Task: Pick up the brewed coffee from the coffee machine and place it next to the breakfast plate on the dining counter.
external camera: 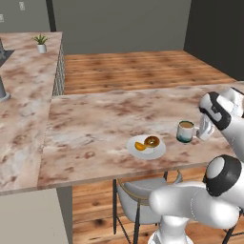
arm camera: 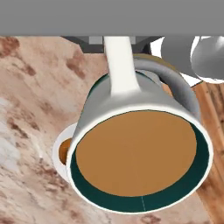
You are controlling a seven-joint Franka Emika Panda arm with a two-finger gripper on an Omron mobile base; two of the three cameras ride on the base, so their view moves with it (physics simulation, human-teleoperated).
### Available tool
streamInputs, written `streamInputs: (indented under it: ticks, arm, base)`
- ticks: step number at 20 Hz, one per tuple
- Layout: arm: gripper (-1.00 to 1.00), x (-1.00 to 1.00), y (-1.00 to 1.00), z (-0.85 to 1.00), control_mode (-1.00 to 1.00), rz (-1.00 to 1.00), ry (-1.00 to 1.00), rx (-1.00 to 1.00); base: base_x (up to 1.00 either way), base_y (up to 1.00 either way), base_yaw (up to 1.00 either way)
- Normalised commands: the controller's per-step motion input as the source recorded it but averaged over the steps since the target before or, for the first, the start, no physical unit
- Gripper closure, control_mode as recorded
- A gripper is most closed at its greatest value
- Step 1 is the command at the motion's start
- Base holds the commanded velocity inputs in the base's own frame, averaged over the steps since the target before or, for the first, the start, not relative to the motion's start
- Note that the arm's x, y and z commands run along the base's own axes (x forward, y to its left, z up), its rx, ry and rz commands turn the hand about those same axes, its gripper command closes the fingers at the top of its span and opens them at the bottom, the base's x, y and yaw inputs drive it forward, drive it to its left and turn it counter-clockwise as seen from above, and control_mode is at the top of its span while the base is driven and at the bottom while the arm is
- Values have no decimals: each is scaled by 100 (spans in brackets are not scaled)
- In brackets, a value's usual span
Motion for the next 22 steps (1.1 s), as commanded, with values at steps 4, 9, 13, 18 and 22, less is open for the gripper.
streamInputs:
  ticks: [4,9,13,18,22]
  arm:
    - [100,51,-10,-33,-100,0,3,0]
    - [100,55,-1,-32,-100,0,2,-1]
    - [100,54,-4,-28,-100,0,1,0]
    - [100,34,-9,-32,-100,0,0,0]
    - [100,9,-11,-41,-100,0,0,0]
  base:
    - [0,0,0]
    - [0,0,0]
    - [0,0,0]
    - [0,0,0]
    - [0,0,0]
